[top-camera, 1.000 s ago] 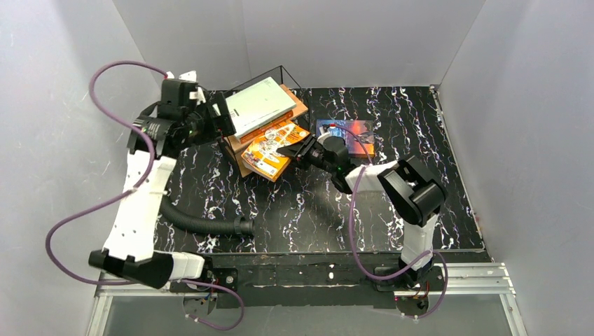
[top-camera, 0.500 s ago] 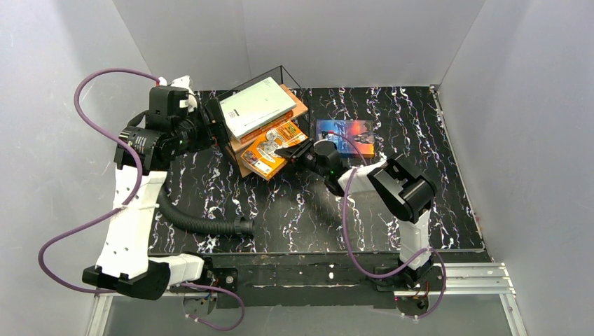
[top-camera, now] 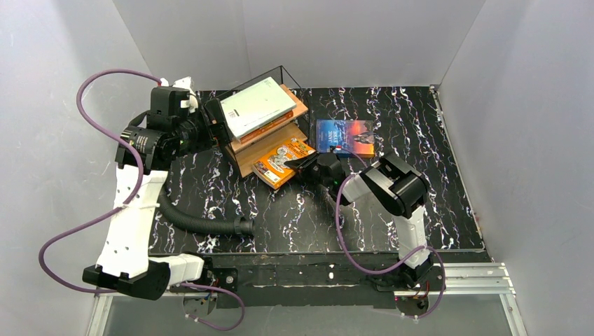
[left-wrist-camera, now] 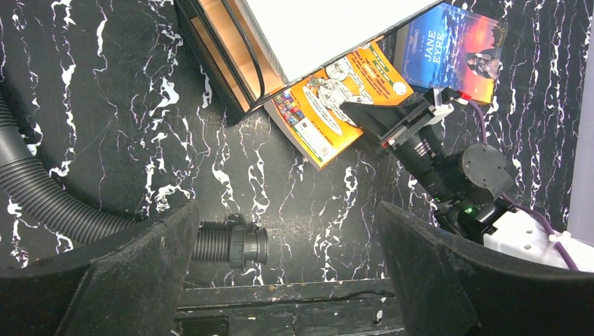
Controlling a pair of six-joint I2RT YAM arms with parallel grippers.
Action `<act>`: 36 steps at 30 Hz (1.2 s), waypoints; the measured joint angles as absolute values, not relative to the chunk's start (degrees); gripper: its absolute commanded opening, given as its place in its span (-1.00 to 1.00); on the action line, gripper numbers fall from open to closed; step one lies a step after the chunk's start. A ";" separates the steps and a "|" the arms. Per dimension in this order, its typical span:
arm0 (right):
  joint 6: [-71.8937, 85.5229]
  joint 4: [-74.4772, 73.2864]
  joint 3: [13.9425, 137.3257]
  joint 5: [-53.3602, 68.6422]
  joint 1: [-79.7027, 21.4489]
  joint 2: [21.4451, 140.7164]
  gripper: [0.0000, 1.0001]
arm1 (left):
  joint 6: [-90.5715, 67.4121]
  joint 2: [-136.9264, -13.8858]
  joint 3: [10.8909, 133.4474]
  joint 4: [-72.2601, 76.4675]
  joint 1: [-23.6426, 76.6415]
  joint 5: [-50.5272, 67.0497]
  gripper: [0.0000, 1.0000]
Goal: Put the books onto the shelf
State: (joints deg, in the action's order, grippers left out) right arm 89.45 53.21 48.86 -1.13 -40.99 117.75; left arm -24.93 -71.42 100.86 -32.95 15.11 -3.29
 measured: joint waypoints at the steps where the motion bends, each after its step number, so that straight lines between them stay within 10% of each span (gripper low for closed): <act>1: 89.52 53.41 48.86 -1.10 -40.99 117.86 -0.97 | -24.93 -71.42 100.86 -32.95 15.11 -3.25 0.97; 36: 87.88 27.57 83.94 -10.83 -43.05 127.61 -0.97 | -24.60 -68.55 99.83 -33.58 15.11 -2.74 0.97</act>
